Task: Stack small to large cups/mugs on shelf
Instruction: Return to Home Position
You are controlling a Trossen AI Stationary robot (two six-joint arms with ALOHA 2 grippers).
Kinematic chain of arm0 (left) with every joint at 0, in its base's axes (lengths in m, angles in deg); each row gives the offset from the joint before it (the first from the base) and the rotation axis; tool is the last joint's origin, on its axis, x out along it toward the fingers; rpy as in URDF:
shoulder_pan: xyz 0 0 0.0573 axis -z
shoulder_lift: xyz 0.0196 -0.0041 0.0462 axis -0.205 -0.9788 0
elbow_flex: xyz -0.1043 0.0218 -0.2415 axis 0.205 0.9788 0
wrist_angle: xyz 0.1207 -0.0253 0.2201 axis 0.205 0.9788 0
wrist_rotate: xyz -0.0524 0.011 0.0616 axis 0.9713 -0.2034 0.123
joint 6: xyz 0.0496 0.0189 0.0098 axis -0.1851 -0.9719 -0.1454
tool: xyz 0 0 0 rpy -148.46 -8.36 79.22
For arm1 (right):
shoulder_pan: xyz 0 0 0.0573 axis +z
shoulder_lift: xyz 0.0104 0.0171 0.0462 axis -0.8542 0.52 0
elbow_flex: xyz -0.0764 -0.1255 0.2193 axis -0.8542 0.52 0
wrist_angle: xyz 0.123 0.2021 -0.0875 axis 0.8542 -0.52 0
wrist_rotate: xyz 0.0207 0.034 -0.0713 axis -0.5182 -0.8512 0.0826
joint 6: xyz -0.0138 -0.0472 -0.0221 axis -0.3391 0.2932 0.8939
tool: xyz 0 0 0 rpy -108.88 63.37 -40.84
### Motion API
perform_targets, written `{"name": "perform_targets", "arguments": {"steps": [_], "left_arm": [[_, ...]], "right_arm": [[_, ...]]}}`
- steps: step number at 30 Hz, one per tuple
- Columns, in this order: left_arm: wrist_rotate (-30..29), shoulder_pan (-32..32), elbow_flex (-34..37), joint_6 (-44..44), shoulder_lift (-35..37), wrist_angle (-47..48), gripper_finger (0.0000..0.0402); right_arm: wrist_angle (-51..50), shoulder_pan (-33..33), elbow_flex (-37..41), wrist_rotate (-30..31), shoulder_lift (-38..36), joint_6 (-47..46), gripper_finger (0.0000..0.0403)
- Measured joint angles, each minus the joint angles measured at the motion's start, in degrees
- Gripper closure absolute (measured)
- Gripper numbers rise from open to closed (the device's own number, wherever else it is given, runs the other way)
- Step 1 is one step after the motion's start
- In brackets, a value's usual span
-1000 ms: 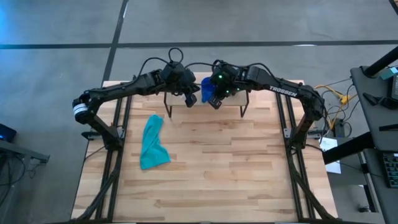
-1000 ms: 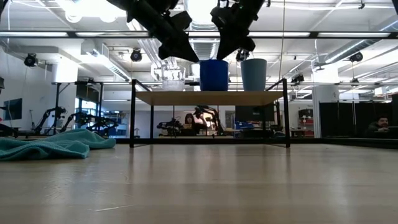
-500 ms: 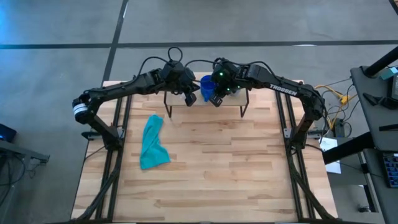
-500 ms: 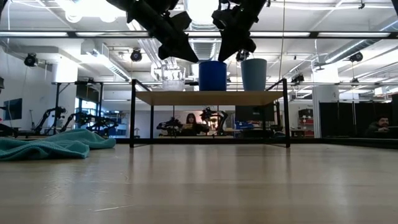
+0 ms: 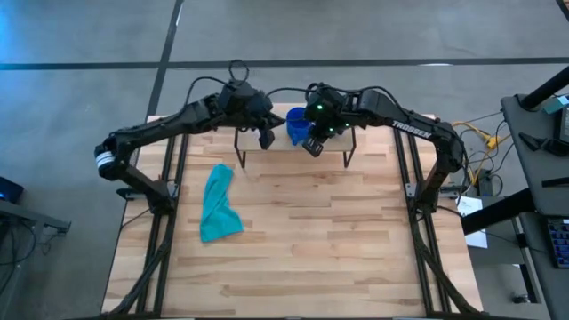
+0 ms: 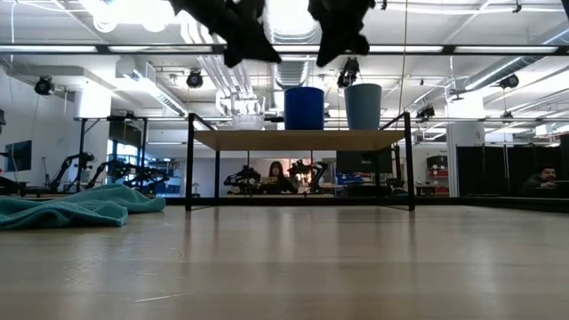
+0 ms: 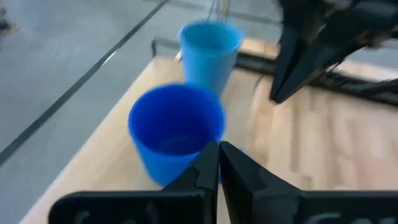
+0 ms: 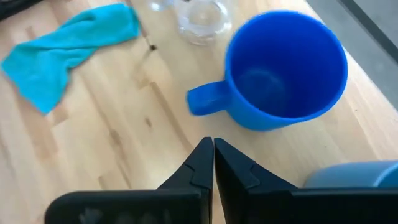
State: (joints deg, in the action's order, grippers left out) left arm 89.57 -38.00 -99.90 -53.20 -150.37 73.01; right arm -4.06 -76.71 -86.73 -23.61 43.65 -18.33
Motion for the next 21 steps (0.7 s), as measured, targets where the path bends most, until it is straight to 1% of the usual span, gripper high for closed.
{"name": "perform_targets", "arguments": {"steps": [3,10,14,15,19,21], "left_arm": [[1.3,0.2,-0.6,0.0,3.9,0.4,0.0402],[1.3,0.2,0.1,0.0,16.1,0.5,0.0402],[1.3,0.2,0.4,0.0,22.6,0.4,0.0402],[1.3,0.2,0.4,0.0,24.2,0.4,0.0402],[1.2,0.2,0.5,0.1,29.6,0.4,0.0402],[1.2,0.2,0.6,3.9,31.8,0.4,0.0402]], "right_arm": [[-3.9,1.6,-4.5,0.0,-0.1,0.1,0.0394],[-11.9,5.9,-15.3,0.0,-0.5,1.9,0.0394],[-13.0,7.9,-20.0,0.0,-0.5,0.8,0.0394],[-13.1,8.3,-20.9,0.0,-0.5,0.3,0.0394],[-13.2,10.5,-23.0,0.0,-0.6,-7.8,0.0394],[-13.7,11.9,-23.0,0.1,-0.8,-8.8,0.0394]]}}
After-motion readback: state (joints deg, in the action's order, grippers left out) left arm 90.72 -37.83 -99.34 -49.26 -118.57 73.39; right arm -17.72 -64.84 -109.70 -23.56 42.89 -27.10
